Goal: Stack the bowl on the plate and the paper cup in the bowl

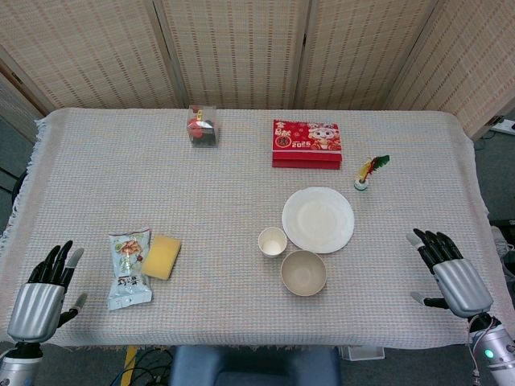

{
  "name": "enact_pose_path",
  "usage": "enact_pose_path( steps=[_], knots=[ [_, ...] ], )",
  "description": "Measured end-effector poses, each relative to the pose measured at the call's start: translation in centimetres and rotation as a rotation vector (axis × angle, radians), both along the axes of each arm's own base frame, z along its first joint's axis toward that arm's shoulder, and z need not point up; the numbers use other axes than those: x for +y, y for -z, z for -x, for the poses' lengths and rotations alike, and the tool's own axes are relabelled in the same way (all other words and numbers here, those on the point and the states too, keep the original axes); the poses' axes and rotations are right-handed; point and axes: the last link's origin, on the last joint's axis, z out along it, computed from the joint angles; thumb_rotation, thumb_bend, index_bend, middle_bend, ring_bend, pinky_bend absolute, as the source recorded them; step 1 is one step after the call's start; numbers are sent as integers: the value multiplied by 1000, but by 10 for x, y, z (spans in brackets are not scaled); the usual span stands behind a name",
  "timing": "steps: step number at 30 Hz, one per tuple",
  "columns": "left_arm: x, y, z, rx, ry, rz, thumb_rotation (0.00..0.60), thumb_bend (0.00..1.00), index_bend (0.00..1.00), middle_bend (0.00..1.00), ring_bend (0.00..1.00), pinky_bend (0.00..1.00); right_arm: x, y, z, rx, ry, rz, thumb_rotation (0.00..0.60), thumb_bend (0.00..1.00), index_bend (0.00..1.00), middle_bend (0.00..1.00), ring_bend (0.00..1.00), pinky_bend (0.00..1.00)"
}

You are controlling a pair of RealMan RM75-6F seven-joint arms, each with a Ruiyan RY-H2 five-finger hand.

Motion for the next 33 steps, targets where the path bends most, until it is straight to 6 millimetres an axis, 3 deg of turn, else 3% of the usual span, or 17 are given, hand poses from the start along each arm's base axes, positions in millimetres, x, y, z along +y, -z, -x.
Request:
enact_pose_path(
  steps=[16,23,33],
  knots=[
    [0,-3,1,-4,-5,-8,600,314,0,0,0,259,-7,7,-6,-57,16,-91,600,110,0,0,0,0],
    [-3,-3,0,-2,5,-19,600,314,0,0,0,259,-28,20,-37,-111,-33,-232,600,78,0,0,0,0],
    [-4,-6,0,-3,7,-27,600,314,0,0,0,259,-49,58,-90,-28,-50,-457,600,70,0,0,0,0]
  ],
)
